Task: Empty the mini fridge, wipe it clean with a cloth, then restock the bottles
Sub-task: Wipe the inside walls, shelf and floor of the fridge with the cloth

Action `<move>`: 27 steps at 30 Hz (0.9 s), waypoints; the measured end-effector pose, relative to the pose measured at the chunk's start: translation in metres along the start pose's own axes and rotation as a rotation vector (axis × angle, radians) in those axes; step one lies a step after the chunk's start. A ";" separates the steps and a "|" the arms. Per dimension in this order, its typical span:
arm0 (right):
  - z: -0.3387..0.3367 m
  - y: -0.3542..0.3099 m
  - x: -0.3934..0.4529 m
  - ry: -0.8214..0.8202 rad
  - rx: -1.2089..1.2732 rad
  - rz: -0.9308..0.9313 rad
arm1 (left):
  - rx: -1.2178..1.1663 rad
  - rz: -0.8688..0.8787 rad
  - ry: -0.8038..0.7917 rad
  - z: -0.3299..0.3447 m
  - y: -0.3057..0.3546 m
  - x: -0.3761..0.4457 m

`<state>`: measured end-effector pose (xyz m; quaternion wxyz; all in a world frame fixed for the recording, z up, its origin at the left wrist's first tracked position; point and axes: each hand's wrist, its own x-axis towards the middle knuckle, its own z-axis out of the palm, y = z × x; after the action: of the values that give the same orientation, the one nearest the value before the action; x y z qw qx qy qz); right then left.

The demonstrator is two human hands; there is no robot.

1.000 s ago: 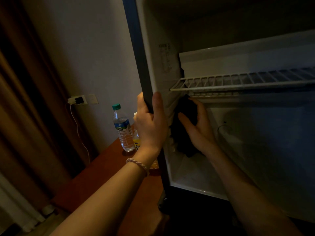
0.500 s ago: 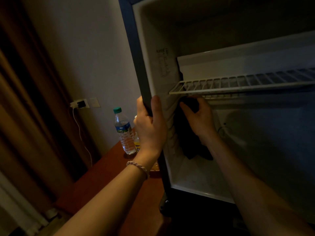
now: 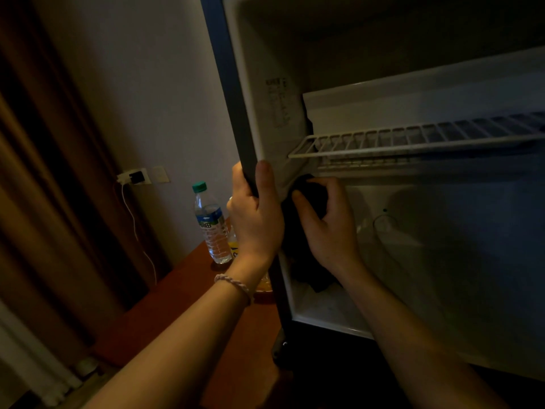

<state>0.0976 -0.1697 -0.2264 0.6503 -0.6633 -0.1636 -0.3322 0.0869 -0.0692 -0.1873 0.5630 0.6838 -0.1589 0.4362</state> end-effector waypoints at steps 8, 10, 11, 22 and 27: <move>0.001 0.007 0.006 0.018 0.005 -0.048 | -0.044 0.006 -0.024 -0.003 -0.009 0.002; 0.001 0.010 0.011 0.024 0.003 -0.039 | -0.047 0.016 -0.027 -0.003 -0.010 0.001; 0.000 0.012 0.014 0.029 0.001 -0.028 | -0.043 0.018 -0.021 -0.003 -0.011 0.001; -0.005 0.039 0.057 0.059 0.036 0.094 | -0.006 0.022 -0.013 -0.002 -0.008 0.002; -0.003 0.026 0.048 0.048 -0.029 0.141 | 0.007 0.026 -0.009 -0.001 -0.007 0.001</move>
<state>0.1483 -0.1858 -0.2150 0.6661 -0.6744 -0.0960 -0.3037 0.0918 -0.0656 -0.1907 0.5542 0.6856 -0.1686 0.4409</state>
